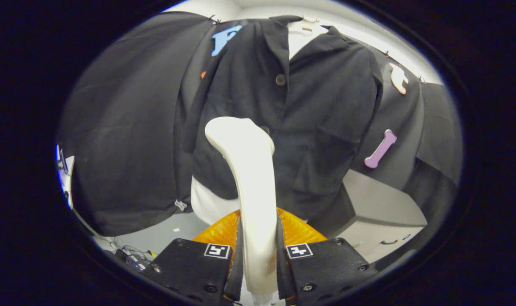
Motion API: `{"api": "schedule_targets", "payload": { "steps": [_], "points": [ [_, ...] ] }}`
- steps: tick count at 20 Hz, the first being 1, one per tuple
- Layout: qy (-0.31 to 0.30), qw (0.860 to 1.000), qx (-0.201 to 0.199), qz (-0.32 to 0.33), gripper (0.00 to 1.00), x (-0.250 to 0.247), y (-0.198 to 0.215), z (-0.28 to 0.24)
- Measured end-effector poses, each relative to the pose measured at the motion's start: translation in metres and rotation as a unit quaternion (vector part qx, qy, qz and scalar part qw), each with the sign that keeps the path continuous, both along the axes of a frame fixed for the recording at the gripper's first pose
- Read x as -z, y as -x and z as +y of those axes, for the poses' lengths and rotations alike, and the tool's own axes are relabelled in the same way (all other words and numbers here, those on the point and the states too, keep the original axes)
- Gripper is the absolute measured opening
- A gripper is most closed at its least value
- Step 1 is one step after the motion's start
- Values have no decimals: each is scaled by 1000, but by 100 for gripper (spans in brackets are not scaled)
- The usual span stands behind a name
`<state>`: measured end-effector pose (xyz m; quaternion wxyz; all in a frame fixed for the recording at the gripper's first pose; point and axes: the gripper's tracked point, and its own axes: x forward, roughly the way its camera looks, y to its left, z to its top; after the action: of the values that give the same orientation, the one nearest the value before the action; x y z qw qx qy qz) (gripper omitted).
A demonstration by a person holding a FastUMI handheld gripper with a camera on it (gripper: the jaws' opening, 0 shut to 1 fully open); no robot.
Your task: Iron the clothes twice with a garment steamer, once on the left side and once on the right side.
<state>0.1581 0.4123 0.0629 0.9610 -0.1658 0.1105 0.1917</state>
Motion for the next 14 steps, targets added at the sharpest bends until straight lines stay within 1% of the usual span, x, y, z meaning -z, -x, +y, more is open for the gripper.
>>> {"api": "schedule_targets", "payload": {
  "steps": [4,8,14],
  "points": [
    [-28,997,-9,-65,35,-59,-7,29],
    [-57,990,-15,-125,35,-114,-12,51],
    [-104,974,3,-200,35,-194,-16,70]
  ]
}}
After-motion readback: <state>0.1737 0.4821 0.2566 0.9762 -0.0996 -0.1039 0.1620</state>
